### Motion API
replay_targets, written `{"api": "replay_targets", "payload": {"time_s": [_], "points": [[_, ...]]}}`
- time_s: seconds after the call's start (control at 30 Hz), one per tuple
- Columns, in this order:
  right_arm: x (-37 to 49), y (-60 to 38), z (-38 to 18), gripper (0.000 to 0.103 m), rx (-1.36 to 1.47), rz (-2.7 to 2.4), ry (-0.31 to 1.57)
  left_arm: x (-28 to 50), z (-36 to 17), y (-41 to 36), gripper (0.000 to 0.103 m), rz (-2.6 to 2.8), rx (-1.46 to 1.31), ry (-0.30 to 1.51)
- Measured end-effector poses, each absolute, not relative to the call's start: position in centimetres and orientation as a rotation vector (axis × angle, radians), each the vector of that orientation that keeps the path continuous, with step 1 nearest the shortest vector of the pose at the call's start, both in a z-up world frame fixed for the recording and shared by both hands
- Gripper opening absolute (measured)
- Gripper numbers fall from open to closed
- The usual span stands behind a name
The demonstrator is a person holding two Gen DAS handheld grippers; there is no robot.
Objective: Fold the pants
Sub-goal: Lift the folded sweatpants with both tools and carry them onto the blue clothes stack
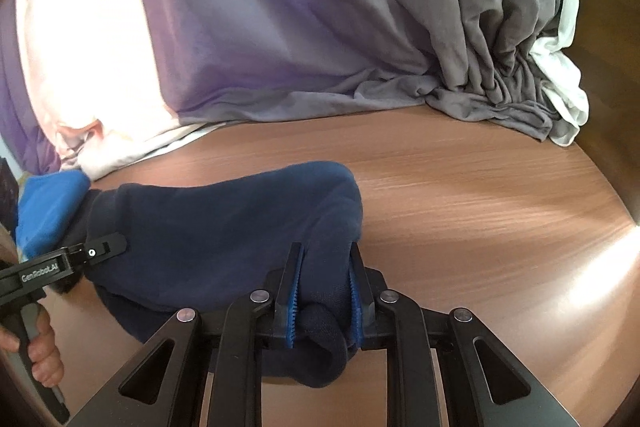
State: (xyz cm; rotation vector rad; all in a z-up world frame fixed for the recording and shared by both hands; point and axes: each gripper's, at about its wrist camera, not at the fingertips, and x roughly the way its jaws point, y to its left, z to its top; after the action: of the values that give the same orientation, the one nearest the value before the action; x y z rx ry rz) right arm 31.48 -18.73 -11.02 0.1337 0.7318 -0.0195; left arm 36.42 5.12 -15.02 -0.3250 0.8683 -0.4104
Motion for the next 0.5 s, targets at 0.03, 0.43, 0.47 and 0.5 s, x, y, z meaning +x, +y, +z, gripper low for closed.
{"api": "replay_targets", "payload": {"time_s": [0.03,0.43,0.47,0.5], "points": [[31.0,-18.6,-10.9,0.021,0.135,-0.017,0.729,36.1,-15.1,5.0,0.024,-0.407,-0.317,0.866],[29.2,-19.4,-12.8,0.021,0.103,-0.030,0.757,36.2,-17.1,4.1,0.038,-0.378,-0.278,0.924],[29.2,-19.5,-13.0,0.021,0.102,-0.030,0.762,36.4,-17.2,4.0,0.039,-0.368,-0.271,0.926],[29.3,-19.6,-13.3,0.021,0.100,-0.032,0.767,36.5,-17.3,4.0,0.044,-0.362,-0.266,0.925]]}}
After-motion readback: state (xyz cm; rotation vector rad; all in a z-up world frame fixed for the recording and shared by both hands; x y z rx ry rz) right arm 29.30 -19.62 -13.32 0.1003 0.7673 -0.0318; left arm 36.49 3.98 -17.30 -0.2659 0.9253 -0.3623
